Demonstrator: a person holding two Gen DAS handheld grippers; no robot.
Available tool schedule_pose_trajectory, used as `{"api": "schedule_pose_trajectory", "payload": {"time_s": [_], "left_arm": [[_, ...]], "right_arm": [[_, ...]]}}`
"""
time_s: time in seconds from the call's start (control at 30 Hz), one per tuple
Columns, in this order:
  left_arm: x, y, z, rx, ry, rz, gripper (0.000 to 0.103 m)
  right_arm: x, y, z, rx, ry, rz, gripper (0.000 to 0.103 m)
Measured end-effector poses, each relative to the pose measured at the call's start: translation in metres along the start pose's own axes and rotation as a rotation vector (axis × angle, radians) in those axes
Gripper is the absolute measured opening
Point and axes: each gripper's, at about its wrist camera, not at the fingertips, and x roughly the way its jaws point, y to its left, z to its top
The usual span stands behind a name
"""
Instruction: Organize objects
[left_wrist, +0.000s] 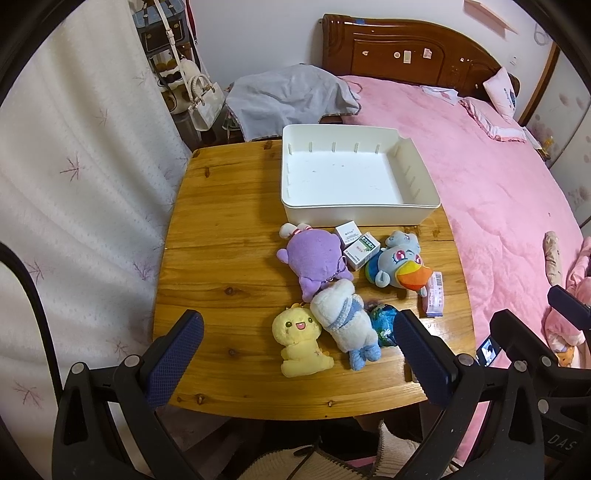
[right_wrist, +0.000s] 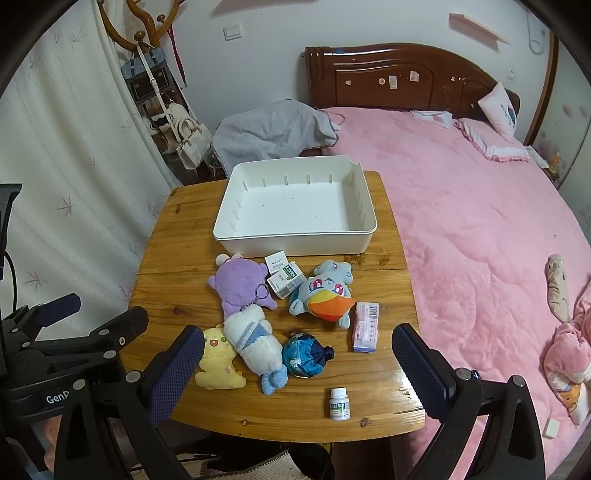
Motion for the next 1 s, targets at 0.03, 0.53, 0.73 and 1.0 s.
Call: {"api": "schedule_pose_trajectory", "payload": {"time_s": [0.03, 0.53, 0.73, 1.0], "left_arm": [[0.000, 0.000, 0.001, 0.000, 0.000, 0.000, 0.102], [0.010, -0.002, 0.001, 0.000, 0.009, -0.014, 0.102], [0.022, -0.005, -0.002, 0.017, 0.022, -0.016, 0.102], [0.050, 0.004, -0.006, 0.022, 0.061, -0.006, 0.102]], "right_arm": [[0.000, -0.001, 0.000, 0.003, -0.001, 0.000, 0.102], [0.013, -0.004, -0.014, 0.025, 0.001, -0.030, 0.102], [0.026, -0.013, -0.023, 0.107, 0.007, -0.108, 0.102], [0.053, -0.032, -0.039, 0.137, 0.011, -0.141, 0.102]]}}
